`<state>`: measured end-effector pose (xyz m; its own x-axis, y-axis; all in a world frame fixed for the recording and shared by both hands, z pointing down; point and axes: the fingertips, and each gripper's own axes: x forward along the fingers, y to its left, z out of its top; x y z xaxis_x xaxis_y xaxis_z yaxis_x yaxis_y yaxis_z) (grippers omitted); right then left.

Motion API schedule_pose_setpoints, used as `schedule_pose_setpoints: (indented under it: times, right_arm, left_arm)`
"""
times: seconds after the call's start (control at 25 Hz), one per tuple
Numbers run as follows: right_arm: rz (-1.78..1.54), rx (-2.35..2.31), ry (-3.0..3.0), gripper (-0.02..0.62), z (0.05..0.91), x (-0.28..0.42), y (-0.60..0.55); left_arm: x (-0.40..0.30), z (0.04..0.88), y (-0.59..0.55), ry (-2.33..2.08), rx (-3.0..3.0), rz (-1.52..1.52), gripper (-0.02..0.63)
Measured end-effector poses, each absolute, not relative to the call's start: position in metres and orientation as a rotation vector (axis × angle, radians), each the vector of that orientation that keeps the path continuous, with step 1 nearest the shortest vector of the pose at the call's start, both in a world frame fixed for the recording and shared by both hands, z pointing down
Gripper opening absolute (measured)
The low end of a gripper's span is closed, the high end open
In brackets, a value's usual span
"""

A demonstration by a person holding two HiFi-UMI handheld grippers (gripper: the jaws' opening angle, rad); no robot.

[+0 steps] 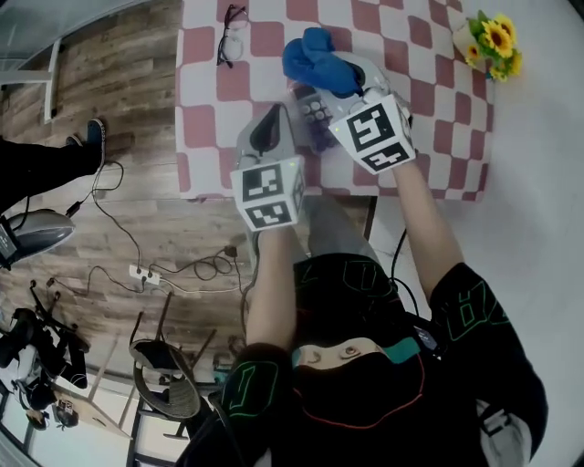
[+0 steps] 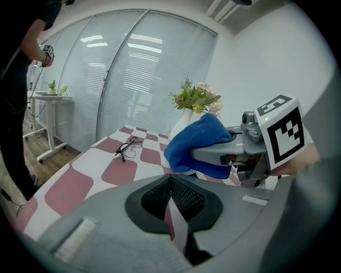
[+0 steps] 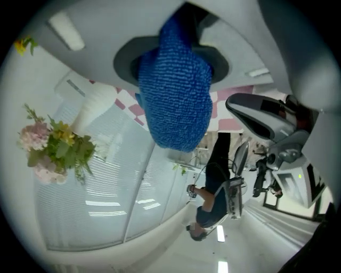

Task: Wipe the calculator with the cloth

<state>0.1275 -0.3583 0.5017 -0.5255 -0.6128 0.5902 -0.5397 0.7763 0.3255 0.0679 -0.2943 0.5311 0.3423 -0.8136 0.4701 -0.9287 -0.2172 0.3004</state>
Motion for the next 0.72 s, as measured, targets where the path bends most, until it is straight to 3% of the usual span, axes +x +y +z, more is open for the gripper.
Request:
schedule_pose_setpoints:
  times: [0.72]
  right_arm:
    - [-0.413, 0.376, -2.199, 0.124, 0.552, 0.131, -0.295]
  left_arm:
    - [0.059, 0.542, -0.282, -1.678, 1.913, 0.222, 0.011]
